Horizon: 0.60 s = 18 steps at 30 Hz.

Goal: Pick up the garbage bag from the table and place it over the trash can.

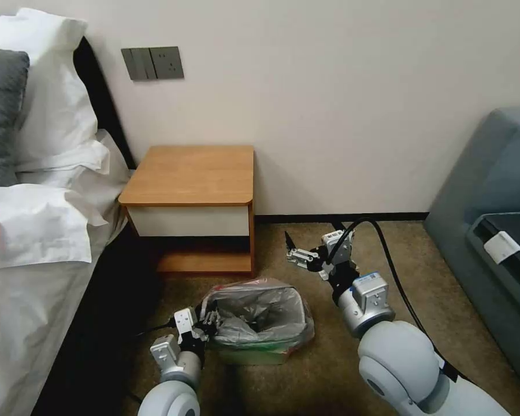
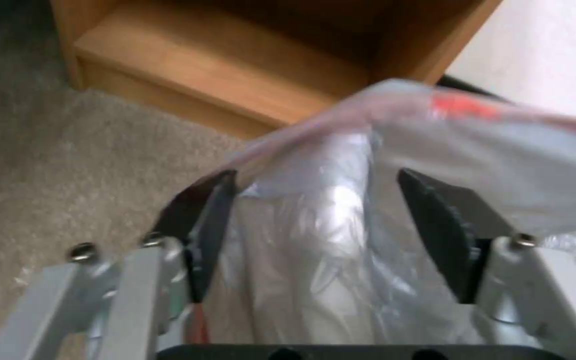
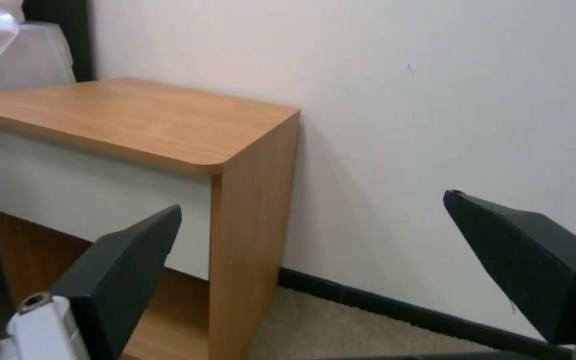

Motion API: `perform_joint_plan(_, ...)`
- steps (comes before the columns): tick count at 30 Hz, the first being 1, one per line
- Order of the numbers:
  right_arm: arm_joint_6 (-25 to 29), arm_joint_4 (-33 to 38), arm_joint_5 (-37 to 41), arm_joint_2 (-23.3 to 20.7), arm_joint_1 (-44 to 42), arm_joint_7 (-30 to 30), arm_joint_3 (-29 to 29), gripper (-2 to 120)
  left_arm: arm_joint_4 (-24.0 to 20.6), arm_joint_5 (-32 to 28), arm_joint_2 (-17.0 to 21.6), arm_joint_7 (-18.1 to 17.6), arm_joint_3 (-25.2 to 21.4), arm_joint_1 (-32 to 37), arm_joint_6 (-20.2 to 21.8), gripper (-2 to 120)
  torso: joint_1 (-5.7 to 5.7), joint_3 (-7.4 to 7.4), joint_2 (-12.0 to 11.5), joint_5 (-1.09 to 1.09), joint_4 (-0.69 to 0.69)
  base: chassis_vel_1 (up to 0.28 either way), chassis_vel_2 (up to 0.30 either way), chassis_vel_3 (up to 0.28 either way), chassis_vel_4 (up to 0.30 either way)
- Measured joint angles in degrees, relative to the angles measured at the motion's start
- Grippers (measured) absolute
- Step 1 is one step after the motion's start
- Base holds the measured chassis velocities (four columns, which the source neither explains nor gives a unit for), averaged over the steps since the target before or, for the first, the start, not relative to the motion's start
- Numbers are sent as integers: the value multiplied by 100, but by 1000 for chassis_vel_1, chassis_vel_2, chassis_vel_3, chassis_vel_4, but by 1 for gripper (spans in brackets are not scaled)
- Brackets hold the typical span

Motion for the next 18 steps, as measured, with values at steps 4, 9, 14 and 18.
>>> perform_joint_plan(4,-3,80,14,-21,-139,10,44,100,-101,100,-17,92,-62,88,-134,82,0,0,0,0,-1,0,0,0,0)
perform_joint_plan(9,-3,163,32,59,-327,37,96,100,-216,136,-4,225,-156,208,-263,98,0,0,0,0,-1,0,0,0,0)
perform_joint_plan(14,9,188,49,107,-407,58,132,100,-351,53,57,255,-189,283,-173,100,0,0,0,0,-1,0,0,0,0)
perform_joint_plan(18,13,193,63,152,-410,65,149,100,-432,27,88,304,-128,349,-68,100,0,0,0,0,-1,0,0,0,0)
